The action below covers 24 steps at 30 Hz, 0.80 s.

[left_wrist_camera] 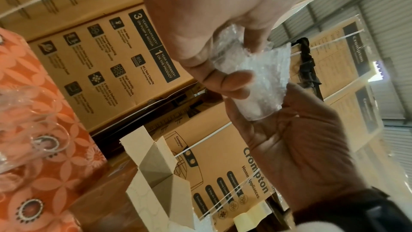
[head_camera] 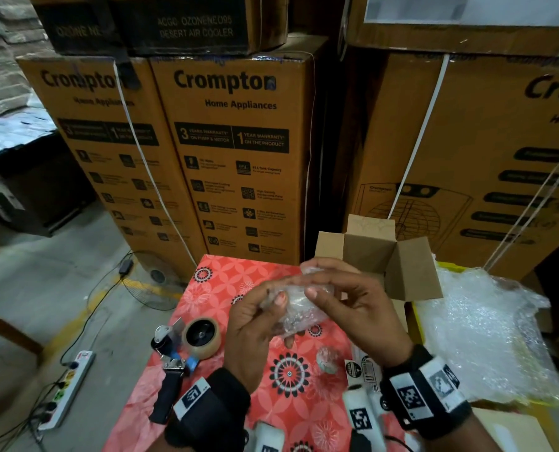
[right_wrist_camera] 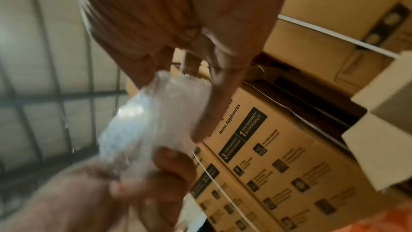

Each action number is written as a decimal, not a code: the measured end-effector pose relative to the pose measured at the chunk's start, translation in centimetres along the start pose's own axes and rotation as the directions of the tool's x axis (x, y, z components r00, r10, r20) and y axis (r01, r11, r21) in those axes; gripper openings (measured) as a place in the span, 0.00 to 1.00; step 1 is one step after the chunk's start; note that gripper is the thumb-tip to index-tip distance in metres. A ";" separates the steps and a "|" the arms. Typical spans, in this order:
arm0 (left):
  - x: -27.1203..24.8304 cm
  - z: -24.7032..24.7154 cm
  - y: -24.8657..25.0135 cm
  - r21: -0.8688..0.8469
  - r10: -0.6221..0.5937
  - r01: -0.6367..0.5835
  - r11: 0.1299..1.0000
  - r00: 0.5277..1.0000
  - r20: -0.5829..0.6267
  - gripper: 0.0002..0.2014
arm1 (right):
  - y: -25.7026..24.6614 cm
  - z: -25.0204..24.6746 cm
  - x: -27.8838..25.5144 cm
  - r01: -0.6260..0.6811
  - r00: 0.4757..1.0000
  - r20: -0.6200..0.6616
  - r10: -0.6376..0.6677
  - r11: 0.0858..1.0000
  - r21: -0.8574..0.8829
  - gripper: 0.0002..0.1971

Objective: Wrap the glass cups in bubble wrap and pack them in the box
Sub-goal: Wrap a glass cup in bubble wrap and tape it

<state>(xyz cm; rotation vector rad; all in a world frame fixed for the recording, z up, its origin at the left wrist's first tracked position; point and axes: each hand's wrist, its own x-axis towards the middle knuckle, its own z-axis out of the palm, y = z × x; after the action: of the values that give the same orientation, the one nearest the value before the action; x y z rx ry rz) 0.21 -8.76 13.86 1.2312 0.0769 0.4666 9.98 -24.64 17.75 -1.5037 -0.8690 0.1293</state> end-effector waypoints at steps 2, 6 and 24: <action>0.1 0.0 0.3 -0.046 -0.028 0.028 0.999 1.000 -0.003 0.08 | 0.3 0.1 -0.3 0.048 0.999 0.025 -0.047 0.997 -0.061 0.08; 0.2 -0.1 0.5 -0.043 -0.091 0.092 0.995 0.995 0.034 0.05 | 0.7 -0.3 -0.6 0.083 0.978 0.203 -0.051 0.985 -0.151 0.15; -0.2 -1.2 1.7 0.309 -0.084 -0.052 0.950 0.908 0.410 0.23 | 0.3 0.8 -1.4 -0.349 0.907 -0.099 0.410 0.861 0.370 0.05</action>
<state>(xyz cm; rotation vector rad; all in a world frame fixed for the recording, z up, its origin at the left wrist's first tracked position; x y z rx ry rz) -0.87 -7.32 14.92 1.6217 -0.2146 0.1669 8.66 -24.73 16.72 -1.3125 -0.3711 0.4159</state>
